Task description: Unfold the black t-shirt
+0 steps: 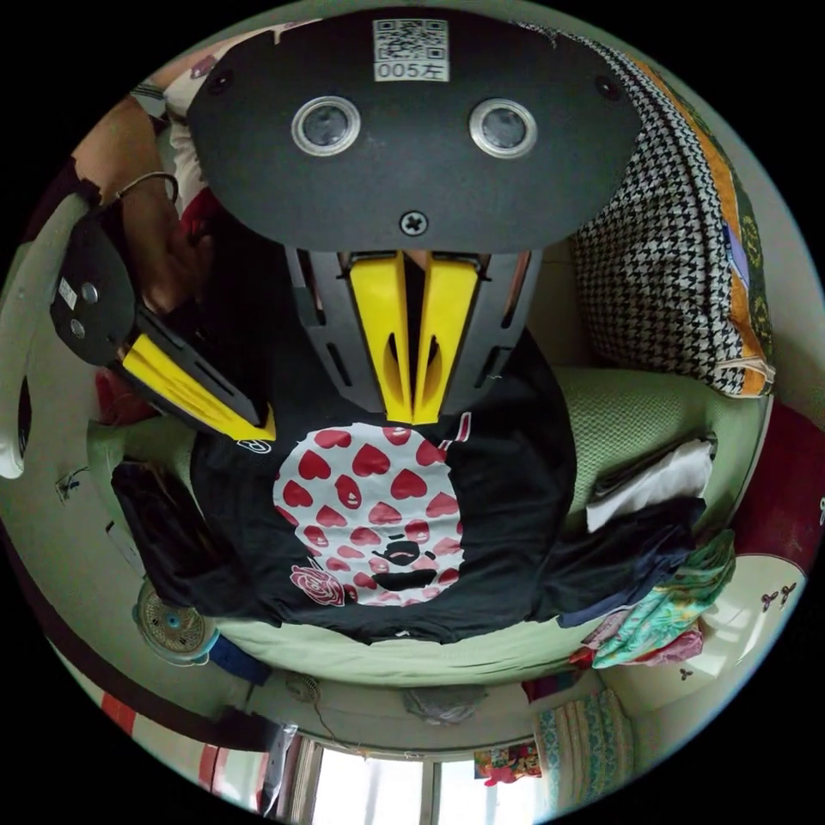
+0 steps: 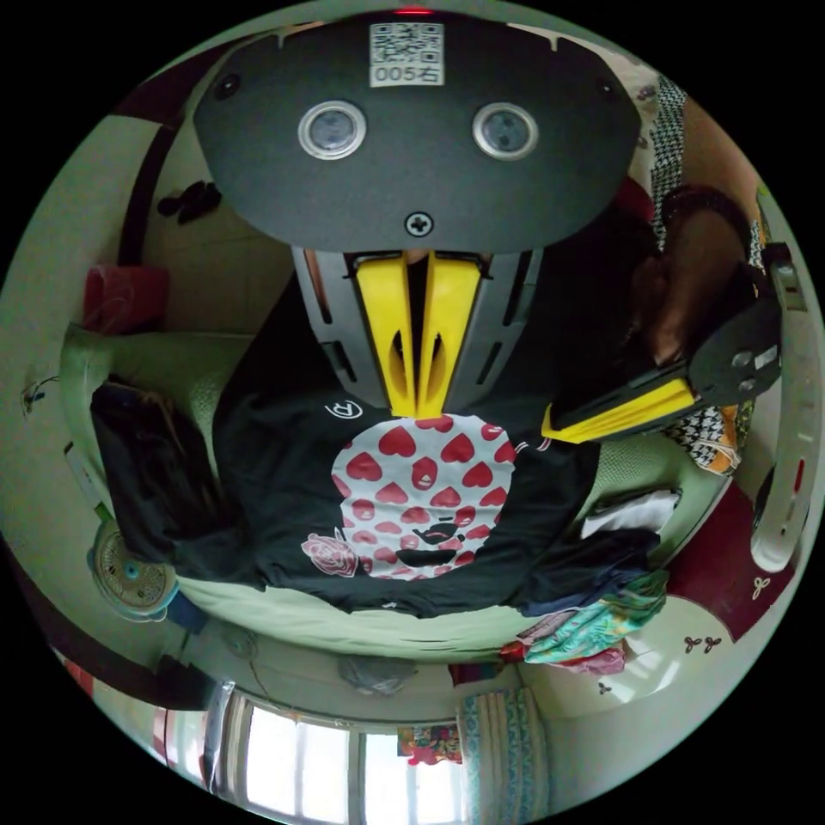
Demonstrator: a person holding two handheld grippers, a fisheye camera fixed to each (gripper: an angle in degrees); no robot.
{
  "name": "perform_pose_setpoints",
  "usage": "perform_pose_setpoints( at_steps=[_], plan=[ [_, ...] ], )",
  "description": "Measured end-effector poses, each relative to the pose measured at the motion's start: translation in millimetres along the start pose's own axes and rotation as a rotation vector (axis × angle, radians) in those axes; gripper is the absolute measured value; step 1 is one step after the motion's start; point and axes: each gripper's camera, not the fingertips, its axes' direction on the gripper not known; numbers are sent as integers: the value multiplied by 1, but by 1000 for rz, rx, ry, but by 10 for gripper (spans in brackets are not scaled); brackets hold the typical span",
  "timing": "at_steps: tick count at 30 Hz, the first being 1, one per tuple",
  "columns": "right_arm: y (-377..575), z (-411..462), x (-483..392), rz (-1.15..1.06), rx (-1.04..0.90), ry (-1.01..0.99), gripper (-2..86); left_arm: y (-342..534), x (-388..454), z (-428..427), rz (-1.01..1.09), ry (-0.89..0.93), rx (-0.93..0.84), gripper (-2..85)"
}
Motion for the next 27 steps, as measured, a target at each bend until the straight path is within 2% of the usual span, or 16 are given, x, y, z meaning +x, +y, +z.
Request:
perform_pose_setpoints(
  at_steps=[15,21,27],
  plan=[
    [25,6,-41,-14,-1,19,-10,34,25,22,10,14,1,-7],
    [35,7,-50,-6,-2,5,-10,46,21,30,-34,126,1,-7],
    [44,7,-53,26,-4,-36,-11,58,35,35,-22,87,1,-7]
  ],
)
